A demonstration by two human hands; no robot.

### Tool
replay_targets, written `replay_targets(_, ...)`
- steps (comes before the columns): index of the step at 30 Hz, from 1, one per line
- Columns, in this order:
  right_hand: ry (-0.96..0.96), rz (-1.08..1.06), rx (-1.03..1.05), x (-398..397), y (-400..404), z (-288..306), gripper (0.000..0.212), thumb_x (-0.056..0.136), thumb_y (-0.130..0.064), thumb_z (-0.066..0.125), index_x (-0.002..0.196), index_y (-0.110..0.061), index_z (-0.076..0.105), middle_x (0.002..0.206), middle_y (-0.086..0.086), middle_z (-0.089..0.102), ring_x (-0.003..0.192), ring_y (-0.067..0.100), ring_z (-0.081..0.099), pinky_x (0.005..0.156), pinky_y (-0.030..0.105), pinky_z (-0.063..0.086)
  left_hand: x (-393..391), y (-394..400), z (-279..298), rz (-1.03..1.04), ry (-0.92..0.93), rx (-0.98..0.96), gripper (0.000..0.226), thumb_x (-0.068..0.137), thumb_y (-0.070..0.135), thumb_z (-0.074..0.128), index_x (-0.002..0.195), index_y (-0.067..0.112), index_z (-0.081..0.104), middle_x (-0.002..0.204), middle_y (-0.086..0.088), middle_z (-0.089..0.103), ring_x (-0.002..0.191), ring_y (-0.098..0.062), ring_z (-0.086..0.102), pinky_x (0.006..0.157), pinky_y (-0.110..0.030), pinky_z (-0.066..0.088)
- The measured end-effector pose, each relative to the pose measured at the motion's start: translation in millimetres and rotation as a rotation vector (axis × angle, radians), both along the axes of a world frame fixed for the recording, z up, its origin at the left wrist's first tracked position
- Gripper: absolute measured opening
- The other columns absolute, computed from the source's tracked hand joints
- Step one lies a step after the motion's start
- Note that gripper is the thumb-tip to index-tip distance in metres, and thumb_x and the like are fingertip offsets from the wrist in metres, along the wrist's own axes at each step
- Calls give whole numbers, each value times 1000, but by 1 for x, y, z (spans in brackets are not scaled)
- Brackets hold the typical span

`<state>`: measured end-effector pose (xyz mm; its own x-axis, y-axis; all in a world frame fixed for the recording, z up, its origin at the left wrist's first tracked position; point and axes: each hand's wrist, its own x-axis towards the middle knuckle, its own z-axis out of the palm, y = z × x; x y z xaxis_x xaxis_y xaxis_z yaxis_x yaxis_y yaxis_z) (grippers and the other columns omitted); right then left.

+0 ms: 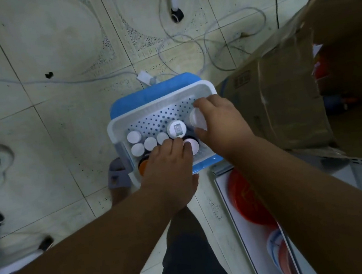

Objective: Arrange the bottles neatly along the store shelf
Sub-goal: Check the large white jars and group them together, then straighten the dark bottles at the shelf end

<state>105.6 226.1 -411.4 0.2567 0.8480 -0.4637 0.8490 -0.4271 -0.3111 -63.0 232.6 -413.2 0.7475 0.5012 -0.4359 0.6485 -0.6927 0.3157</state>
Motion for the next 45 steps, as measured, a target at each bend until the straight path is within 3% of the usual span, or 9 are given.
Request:
replay_targets(4,0,71,-113,-4,6,-14,55,87,-20,63,138,-13,44,133,14,45,123,35,43,100,43,41,-3,0,-4,-34,10,4,66,88,54,51,140,16,36,132,-6,47,118,-24,43,101,-39,37)
replay_targets(11,-32,71,-110,-4,6,0,55,88,-21,61,138,-11,40,134,15,45,123,34,43,98,42,40,-1,7,3,-74,26,16,61,88,57,50,135,18,41,130,-5,47,117,-24,43,100,-40,36)
replay_targets(17,-2,35,-62,-18,-14,96,56,86,-22,62,138,-10,44,132,15,46,121,35,44,97,42,42,-14,29,79,-184,46,-13,48,89,54,52,123,20,47,125,-4,49,115,-23,45,99,-39,37)
replay_targets(21,-7,-45,21,-47,-36,191,45,85,-27,63,125,-9,53,119,14,52,108,35,52,86,40,46,-29,40,150,-231,-22,27,50,89,56,51,125,21,49,122,-2,52,114,-22,47,97,-37,38)
replay_targets(25,-58,-221,144,-91,-68,263,41,83,-27,64,121,-12,58,110,10,56,103,31,55,84,37,46,-51,43,202,-248,-221,44,43,86,55,51,110,20,59,106,-2,60,101,-26,55,86,-42,45)
replay_targets(27,-88,-349,198,-117,-85,283,41,81,-28,64,120,-16,58,107,5,55,100,25,55,83,33,46,-58,42,216,-306,-273,28,43,87,54,53,114,22,59,109,-1,60,102,-24,55,89,-41,46)
replay_targets(30,-104,-536,252,-161,-114,304,42,82,-29,67,122,-20,59,112,-1,56,99,14,54,84,25,44,-69,33,229,-433,-296,-17,45,87,53,57,120,22,57,114,0,58,106,-24,53,91,-40,44)
replay_targets(36,-238,-823,302,-213,-192,358,46,85,-35,67,128,-26,54,122,-8,52,108,9,50,82,15,33,-74,-21,283,-675,-447,-38,50,83,56,42,107,20,64,98,-3,63,89,-27,59,74,-41,51)
replay_targets(45,-417,-1319,476,-305,-377,406,47,84,-38,69,128,-31,52,115,-25,42,107,-4,47,88,14,37,-68,-203,351,-1198,-568,-56,40,89,54,53,119,28,57,111,9,57,100,-14,51,89,-34,45)
